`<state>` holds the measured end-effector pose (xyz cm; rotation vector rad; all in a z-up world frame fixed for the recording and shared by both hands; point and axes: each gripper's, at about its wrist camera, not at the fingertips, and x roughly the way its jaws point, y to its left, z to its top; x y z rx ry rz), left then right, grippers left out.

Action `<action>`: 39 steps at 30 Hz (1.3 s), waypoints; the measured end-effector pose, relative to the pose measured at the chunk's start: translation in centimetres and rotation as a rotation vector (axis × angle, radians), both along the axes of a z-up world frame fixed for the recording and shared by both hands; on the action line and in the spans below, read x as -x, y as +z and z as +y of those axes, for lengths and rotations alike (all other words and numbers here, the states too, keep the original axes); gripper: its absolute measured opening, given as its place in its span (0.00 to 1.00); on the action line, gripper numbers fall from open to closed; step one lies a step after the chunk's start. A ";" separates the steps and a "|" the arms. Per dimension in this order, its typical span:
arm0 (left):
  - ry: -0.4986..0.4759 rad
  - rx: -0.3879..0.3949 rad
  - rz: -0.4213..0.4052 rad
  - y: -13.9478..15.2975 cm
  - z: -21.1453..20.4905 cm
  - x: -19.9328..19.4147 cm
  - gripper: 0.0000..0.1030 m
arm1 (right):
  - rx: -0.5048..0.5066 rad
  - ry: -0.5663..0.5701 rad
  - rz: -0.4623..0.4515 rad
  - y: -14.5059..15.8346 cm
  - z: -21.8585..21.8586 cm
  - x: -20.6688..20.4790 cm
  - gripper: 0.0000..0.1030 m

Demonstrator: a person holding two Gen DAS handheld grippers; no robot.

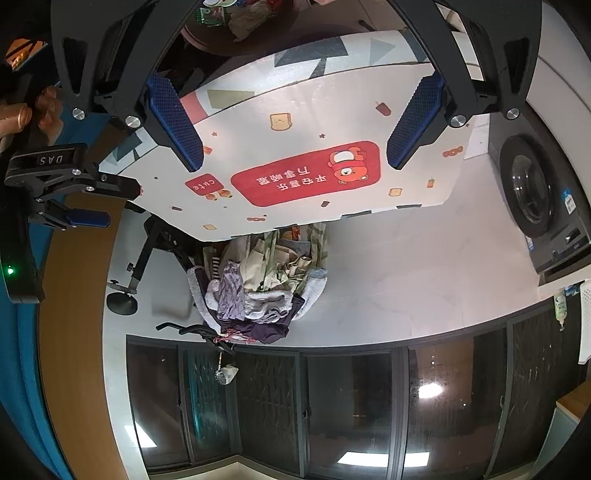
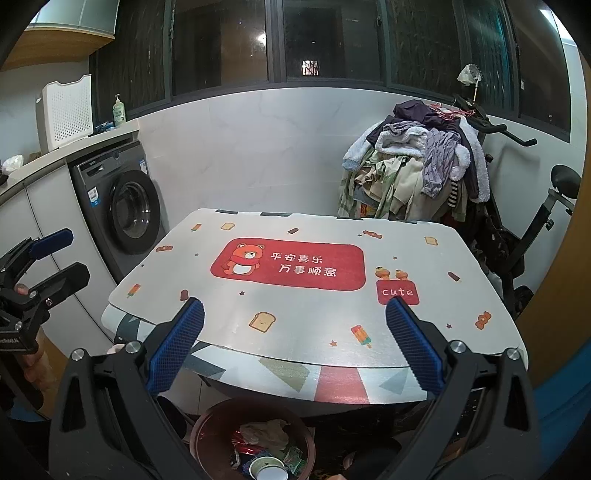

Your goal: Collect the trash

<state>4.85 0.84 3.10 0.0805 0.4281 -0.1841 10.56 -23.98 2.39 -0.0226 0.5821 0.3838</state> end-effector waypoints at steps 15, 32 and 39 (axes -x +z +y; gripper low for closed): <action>-0.004 0.008 -0.007 0.2 0.0 0.2 0.94 | -0.004 0.000 -0.003 0.2 -0.3 0.1 0.94; -0.007 -0.009 -0.025 0.3 0.0 0.3 0.94 | -0.002 0.001 -0.008 0.6 -0.4 0.2 0.94; 0.012 -0.017 -0.018 0.4 0.3 0.1 0.94 | -0.002 0.001 -0.009 0.7 -0.4 0.2 0.94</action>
